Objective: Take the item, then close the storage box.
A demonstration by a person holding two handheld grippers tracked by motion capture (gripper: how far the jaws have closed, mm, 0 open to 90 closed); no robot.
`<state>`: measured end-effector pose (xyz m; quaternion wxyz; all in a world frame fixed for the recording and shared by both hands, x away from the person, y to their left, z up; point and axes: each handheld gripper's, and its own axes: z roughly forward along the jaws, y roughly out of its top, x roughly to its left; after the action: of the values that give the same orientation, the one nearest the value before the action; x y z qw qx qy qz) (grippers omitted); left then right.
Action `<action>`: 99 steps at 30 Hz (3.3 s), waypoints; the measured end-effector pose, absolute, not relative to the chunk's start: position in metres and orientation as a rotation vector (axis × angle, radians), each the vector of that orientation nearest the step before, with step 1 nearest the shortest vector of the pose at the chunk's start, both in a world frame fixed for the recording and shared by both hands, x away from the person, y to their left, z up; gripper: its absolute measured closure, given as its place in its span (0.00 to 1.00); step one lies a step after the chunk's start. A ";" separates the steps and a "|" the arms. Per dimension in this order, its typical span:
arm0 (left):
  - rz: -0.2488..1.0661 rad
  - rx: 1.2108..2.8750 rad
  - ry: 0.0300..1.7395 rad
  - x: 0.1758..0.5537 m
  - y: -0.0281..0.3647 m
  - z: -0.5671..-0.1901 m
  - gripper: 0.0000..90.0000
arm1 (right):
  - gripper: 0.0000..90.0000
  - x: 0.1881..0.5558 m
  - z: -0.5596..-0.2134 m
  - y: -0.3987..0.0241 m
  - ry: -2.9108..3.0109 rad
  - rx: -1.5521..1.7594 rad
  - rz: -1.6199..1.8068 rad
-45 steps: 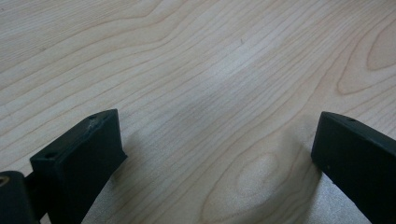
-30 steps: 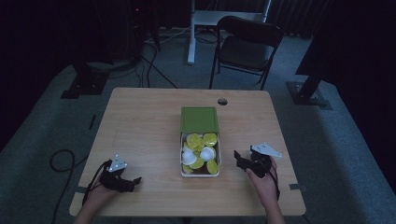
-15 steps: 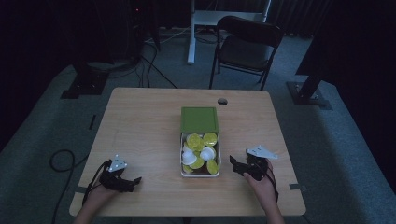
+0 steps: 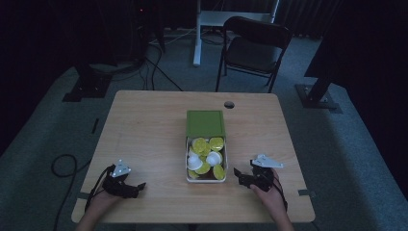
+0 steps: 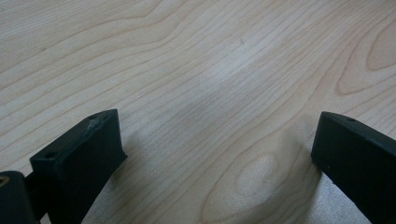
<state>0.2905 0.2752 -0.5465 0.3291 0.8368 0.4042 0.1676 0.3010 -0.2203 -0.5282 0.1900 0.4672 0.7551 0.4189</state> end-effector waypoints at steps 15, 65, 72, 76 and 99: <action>0.439 2.189 1.058 0.290 0.275 -0.547 0.02 | 0.18 0.299 -0.546 -0.216 2.291 1.233 1.104; 0.325 2.222 0.777 0.283 0.217 -0.509 0.03 | 0.15 0.283 -0.511 -0.217 2.243 1.162 1.233; 0.340 2.187 0.733 0.285 0.207 -0.496 0.03 | 0.15 0.281 -0.501 -0.212 2.232 1.125 1.282; 0.371 2.161 0.717 0.287 0.201 -0.491 0.03 | 0.15 0.282 -0.497 -0.209 2.233 1.102 1.299; 0.336 2.157 0.606 0.305 0.156 -0.481 0.03 | 0.14 0.294 -0.503 -0.202 2.245 1.109 1.313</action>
<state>0.3049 0.1557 -0.4807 0.4241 0.8622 0.2422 0.1344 0.2942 -0.2017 -0.5026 0.1564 0.3875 0.7842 0.4587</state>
